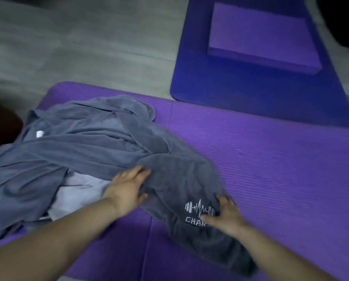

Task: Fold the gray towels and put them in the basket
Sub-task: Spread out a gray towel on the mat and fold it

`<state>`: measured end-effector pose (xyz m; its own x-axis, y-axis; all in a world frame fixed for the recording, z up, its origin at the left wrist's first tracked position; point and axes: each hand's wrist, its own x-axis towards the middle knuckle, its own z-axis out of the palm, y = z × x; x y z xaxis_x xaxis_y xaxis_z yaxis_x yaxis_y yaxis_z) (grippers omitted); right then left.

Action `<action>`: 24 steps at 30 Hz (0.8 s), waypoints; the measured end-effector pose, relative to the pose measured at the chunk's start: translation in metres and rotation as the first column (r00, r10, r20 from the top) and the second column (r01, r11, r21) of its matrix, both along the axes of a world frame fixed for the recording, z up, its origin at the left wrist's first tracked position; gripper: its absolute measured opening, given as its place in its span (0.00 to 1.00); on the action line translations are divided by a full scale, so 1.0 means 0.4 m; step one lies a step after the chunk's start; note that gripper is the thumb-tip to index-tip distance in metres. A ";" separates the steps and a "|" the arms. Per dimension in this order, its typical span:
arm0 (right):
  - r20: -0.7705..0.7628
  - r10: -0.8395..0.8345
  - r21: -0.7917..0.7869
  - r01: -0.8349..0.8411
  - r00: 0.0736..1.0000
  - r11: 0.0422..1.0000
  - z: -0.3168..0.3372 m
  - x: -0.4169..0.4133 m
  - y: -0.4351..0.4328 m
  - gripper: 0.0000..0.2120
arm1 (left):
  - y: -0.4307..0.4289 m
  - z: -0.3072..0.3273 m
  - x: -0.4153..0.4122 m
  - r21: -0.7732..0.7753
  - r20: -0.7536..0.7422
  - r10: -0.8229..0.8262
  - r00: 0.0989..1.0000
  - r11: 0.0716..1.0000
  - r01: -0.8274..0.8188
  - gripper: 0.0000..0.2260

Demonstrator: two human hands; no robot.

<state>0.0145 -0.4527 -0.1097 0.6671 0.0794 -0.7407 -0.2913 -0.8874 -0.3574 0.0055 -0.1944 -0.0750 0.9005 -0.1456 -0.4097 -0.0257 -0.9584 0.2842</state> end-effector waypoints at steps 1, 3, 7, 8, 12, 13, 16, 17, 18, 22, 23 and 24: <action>0.073 0.121 -0.137 -0.110 0.990 0.984 -0.015 -0.018 0.001 0.39 | 0.021 0.004 0.007 0.074 0.013 0.023 1.000 0.997 -0.023 0.30; 0.189 0.241 -0.245 -0.192 0.952 0.950 -0.025 -0.020 -0.012 0.28 | 0.058 0.005 0.016 0.219 0.039 0.042 0.998 0.975 -0.049 0.31; 0.310 0.276 -0.259 -0.199 0.910 0.945 -0.049 0.017 -0.085 0.15 | 0.071 -0.019 0.046 0.386 0.145 -0.287 0.947 0.898 0.213 0.37; 0.346 0.247 -0.256 -0.162 0.905 0.953 -0.052 0.018 -0.099 0.16 | 0.055 -0.024 0.053 0.419 0.133 -0.362 0.923 0.864 0.279 0.38; 0.570 0.203 -0.165 -0.131 0.796 0.978 -0.069 -0.032 -0.156 0.26 | -0.019 -0.042 0.089 0.496 -0.145 -0.578 0.803 0.660 0.564 0.25; 0.585 0.298 -0.188 -0.232 0.754 0.954 -0.068 -0.055 -0.158 0.26 | -0.038 -0.043 0.097 0.502 -0.218 -0.582 0.784 0.622 0.601 0.22; 0.528 0.577 -0.260 -0.528 0.624 0.809 -0.096 -0.141 -0.126 0.33 | -0.068 -0.051 0.115 0.543 -0.276 -0.598 0.752 0.548 0.636 0.18; 0.469 0.619 -0.245 -0.581 0.630 0.776 -0.102 -0.155 -0.115 0.36 | -0.064 -0.061 0.120 0.549 -0.296 -0.585 0.755 0.543 0.635 0.17; 0.437 0.646 -0.236 -0.613 0.626 0.754 -0.113 -0.157 -0.111 0.38 | -0.064 -0.063 0.121 0.536 -0.280 -0.580 0.765 0.567 0.626 0.16; 0.607 0.622 -0.259 -0.617 0.495 0.743 -0.118 -0.113 -0.120 0.13 | -0.055 -0.052 0.106 0.377 0.069 -0.519 0.852 0.804 0.460 0.14; 0.628 0.566 -0.227 -0.570 0.534 0.790 -0.110 -0.103 -0.121 0.10 | -0.051 -0.052 0.094 0.258 0.048 -0.363 0.931 0.905 0.339 0.20; 0.589 0.493 -0.162 -0.504 0.640 0.848 -0.097 -0.097 -0.116 0.11 | -0.050 -0.052 0.083 0.152 0.017 -0.220 0.975 0.965 0.215 0.25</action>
<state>-0.0242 -0.4992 -0.1486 0.8165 0.5394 -0.2059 0.4681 -0.8272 -0.3109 0.0387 -0.2144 -0.0959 0.8674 -0.2794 -0.4118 -0.2451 -0.9600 0.1352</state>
